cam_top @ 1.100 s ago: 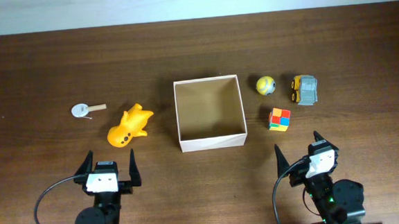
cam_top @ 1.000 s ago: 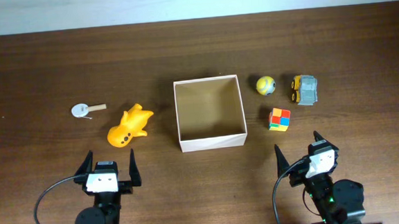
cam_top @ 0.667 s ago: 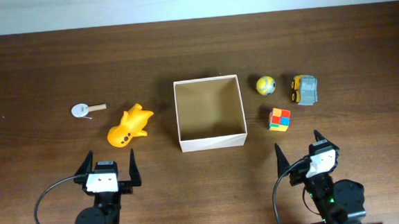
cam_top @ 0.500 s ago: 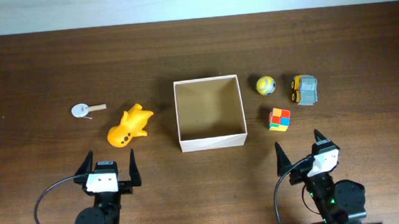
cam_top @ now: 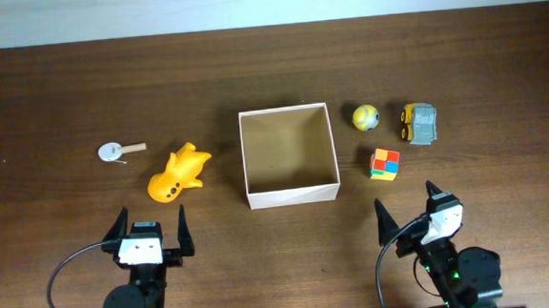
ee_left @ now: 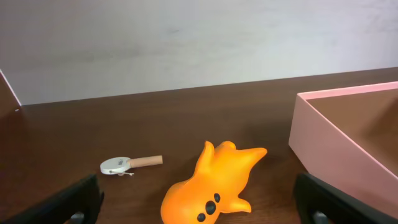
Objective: Pack container
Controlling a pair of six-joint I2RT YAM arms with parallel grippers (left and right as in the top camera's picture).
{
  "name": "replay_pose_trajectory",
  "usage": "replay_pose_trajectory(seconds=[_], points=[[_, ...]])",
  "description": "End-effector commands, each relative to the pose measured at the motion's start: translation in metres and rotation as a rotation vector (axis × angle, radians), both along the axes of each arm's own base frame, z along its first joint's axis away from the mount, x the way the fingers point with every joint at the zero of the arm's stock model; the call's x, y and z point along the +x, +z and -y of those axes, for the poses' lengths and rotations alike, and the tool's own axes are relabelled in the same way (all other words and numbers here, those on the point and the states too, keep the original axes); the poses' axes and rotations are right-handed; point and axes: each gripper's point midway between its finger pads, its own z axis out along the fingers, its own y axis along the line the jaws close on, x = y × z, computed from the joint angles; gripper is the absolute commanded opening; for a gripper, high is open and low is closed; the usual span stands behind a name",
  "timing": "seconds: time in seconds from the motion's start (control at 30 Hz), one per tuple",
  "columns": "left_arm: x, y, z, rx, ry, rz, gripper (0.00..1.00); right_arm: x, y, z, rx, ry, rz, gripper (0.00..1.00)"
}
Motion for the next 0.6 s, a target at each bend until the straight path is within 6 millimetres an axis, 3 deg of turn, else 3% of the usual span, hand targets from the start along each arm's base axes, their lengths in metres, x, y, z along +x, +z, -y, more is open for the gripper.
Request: replay_pose_trajectory(seconds=[0.0,0.27,0.47,0.57], points=[[0.000,-0.002,-0.002,-0.002,0.010,-0.003,0.99,-0.001,-0.002,-0.001,0.012,0.007,-0.008,0.99],[0.000,-0.002,-0.002,-0.002,0.010,-0.003,0.99,-0.007,0.021,0.002,0.004,-0.009,-0.019,0.99],[0.000,-0.002,-0.002,-0.002,0.010,-0.003,0.99,-0.017,0.066,0.009,-0.020,-0.045,-0.183,0.99],[0.000,-0.002,-0.002,-0.002,0.010,-0.003,0.99,-0.013,0.098,0.017,-0.045,-0.092,-0.278,0.99]])
